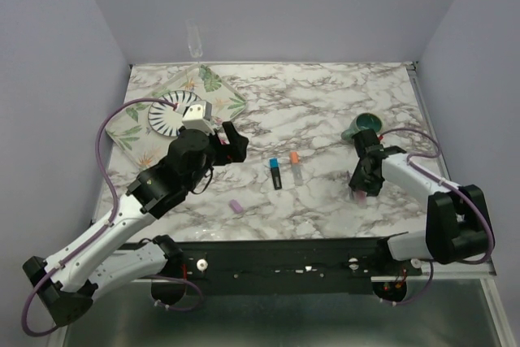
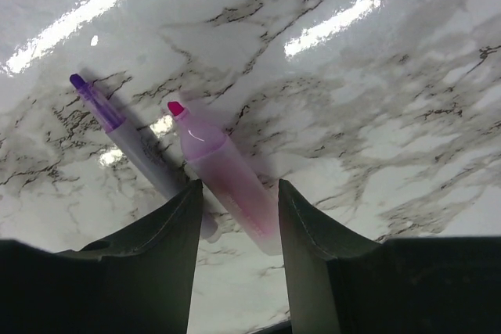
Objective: Insert the pens into the pen caps
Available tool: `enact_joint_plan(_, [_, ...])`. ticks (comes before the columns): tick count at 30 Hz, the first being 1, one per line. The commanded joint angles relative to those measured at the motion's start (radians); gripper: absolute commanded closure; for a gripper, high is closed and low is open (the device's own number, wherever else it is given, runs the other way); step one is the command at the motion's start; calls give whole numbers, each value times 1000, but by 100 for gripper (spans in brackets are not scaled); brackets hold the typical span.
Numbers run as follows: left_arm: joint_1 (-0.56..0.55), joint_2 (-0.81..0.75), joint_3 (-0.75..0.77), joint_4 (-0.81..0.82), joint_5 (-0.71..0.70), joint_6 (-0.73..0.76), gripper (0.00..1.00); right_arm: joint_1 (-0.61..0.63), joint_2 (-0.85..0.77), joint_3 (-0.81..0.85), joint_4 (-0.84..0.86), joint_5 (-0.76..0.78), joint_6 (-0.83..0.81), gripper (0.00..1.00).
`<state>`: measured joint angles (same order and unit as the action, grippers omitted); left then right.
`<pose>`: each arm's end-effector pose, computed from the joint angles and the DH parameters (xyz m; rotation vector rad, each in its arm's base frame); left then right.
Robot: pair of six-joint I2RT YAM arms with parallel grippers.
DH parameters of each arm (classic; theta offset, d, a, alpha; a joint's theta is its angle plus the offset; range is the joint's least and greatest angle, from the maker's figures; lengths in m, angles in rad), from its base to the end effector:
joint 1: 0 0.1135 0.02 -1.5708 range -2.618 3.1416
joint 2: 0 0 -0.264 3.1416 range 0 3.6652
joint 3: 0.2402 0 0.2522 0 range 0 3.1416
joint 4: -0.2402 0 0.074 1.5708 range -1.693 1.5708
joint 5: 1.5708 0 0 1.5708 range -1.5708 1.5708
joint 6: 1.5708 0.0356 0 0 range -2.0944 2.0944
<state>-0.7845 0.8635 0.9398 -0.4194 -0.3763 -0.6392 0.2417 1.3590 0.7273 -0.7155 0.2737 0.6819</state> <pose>0.1430 -0.1243 0.3566 -0.1174 1.9320 -0.6065 0.2175 0.0437 0.1698 0.6568 2.7363 -0.2061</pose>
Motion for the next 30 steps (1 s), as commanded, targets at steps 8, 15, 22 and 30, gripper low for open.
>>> enact_joint_plan(8, [5,-15,-22,19,-10,1,1,-41,91,-12,102,-53,-51,53])
enact_joint_plan(15, [5,-21,-33,53,48,27,2,-42,85,-12,110,-57,-64,76])
enact_joint_plan(22, [5,-50,-49,76,73,45,2,-42,42,41,42,33,-62,99])
enact_joint_plan(30, [5,-1,-49,71,169,46,7,-42,-148,153,-79,16,-71,99])
